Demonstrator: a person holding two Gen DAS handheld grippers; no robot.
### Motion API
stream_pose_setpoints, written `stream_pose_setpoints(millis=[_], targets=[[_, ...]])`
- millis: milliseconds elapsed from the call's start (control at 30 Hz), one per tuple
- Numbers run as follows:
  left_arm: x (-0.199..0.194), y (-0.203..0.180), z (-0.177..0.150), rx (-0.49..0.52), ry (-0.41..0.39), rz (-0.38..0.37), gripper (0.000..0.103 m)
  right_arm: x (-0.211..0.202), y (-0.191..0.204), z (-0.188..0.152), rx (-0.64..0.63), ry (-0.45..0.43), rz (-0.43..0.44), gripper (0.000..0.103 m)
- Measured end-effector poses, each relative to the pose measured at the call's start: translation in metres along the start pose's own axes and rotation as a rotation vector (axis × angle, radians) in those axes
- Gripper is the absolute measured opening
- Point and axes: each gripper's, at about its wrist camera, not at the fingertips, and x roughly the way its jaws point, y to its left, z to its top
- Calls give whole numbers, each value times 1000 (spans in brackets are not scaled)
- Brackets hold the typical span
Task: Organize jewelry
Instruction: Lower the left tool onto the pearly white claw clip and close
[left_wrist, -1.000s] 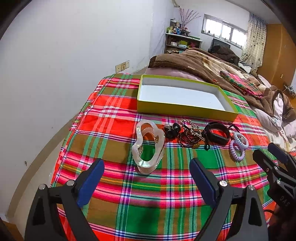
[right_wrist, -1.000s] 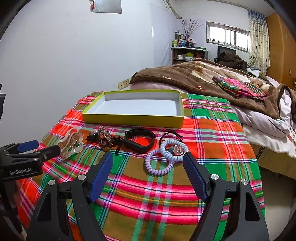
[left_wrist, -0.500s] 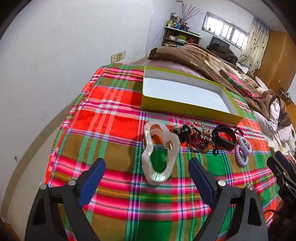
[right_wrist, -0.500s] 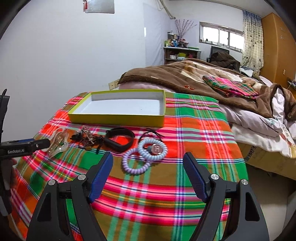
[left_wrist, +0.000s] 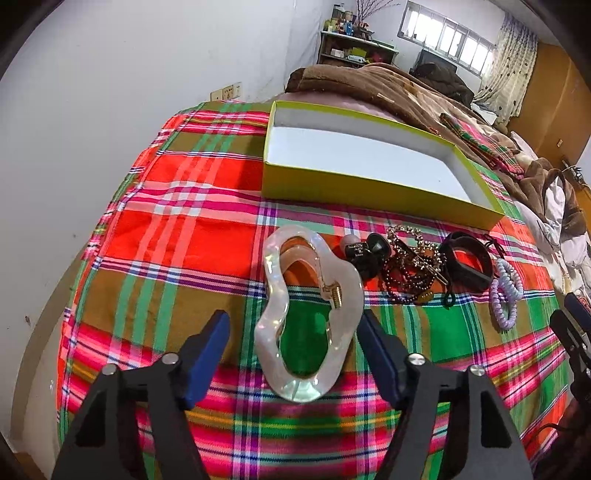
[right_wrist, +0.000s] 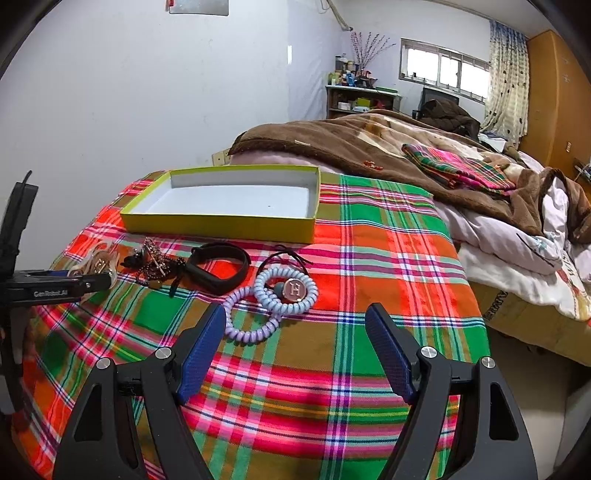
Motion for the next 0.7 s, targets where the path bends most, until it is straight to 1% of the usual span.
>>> stream_pose_setpoints(millis=[33,100,167,200,233,267,500,633,667,700], targets=[[0,1,1,0,-2,6,67,0,0,1,-3,-4,4,78],[0,2,2,-3,0,5,66,1,2,3,-12,-6,8,78],[0,2,3,0,-4,3,60,3,5,5,-21,-8,20,78],[0,2,3,4,-4,-4,56,3,6,6,-28,-8,23,78],[0,2,3,5,-5,-10,50,4,9,8,-40,-11,24,78],[-1,3,4,4,-4,-16,48,4,10,9,-47,-14,26,78],[-2,9,7,-7,-17,-14,47,5,19,27,-97,-45,60,78],[-7,14,8,-16,-32,-5,47,14,33,37,-154,-37,127,77],[-9,16,9,-20,-38,-3,47,17,38,40,-171,-35,153,74],[-11,17,9,-21,-44,3,47,22,43,43,-185,-25,184,73]])
